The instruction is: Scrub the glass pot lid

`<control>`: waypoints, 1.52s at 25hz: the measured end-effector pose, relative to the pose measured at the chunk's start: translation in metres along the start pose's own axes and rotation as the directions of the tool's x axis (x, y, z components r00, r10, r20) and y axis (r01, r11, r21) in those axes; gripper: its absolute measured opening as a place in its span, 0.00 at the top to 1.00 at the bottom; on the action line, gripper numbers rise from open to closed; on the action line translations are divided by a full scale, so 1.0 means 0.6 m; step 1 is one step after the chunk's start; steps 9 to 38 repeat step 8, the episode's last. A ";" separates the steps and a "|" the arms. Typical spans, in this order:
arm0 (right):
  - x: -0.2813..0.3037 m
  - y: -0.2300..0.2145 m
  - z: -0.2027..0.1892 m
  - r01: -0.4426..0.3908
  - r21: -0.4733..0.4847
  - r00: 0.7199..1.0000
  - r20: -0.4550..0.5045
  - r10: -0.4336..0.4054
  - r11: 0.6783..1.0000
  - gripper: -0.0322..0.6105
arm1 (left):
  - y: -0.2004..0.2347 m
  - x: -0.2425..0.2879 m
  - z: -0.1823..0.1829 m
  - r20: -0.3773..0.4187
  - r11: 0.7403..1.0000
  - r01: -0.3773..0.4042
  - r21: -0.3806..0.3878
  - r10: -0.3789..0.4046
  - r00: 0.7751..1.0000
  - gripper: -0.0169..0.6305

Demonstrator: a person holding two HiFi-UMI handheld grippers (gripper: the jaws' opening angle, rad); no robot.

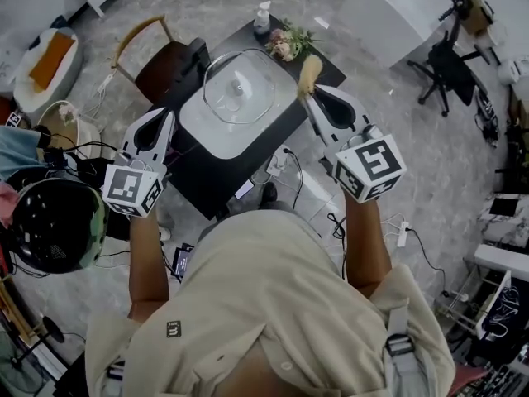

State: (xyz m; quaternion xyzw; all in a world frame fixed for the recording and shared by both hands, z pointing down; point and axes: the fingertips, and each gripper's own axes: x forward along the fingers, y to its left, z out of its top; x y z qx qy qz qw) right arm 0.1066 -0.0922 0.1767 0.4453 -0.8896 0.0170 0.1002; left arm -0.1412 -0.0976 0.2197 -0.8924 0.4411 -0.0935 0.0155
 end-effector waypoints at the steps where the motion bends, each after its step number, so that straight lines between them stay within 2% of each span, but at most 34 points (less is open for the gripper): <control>1: 0.003 0.001 -0.001 0.003 0.001 1.000 -0.002 -0.003 1.000 0.89 | 0.003 0.001 -0.002 0.001 1.000 0.002 0.000 -0.002 1.000 0.95; 8: -0.043 0.051 0.006 0.010 0.000 1.000 -0.001 -0.010 1.000 0.89 | -0.020 -0.060 0.001 0.006 1.000 0.004 -0.001 -0.004 1.000 0.95; 38: -0.043 0.051 0.006 0.010 0.000 1.000 -0.001 -0.010 1.000 0.89 | -0.020 -0.060 0.001 0.006 1.000 0.004 -0.001 -0.004 1.000 0.95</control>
